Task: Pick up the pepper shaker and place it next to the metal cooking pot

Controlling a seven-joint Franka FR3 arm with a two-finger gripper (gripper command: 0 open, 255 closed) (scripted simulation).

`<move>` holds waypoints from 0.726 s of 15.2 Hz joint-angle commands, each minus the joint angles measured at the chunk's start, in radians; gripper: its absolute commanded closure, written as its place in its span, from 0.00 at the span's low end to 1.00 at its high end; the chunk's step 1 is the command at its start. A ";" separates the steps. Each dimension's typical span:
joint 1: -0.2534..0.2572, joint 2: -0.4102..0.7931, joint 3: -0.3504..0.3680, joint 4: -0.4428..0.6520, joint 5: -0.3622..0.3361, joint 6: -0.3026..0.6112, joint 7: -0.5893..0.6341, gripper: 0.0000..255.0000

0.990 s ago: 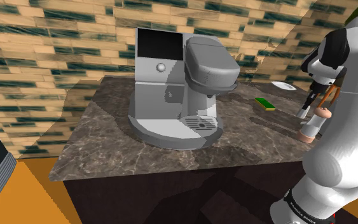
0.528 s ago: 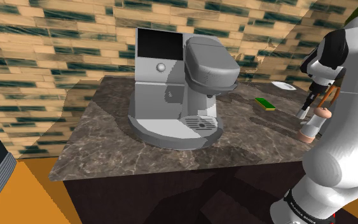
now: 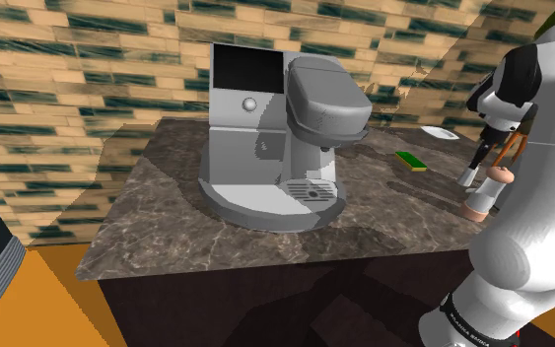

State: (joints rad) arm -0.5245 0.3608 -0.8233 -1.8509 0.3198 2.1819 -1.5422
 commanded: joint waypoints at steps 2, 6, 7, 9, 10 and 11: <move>0.026 -0.052 -0.026 0.025 -0.049 -0.062 0.032 0.00; 0.033 -0.066 -0.032 0.036 -0.063 -0.082 0.040 0.00; 0.032 -0.066 -0.032 0.036 -0.063 -0.082 0.040 0.00; 0.032 -0.066 -0.032 0.036 -0.063 -0.082 0.040 0.00; 0.032 -0.066 -0.032 0.036 -0.063 -0.082 0.040 0.00; 0.033 -0.066 -0.032 0.036 -0.063 -0.082 0.040 0.00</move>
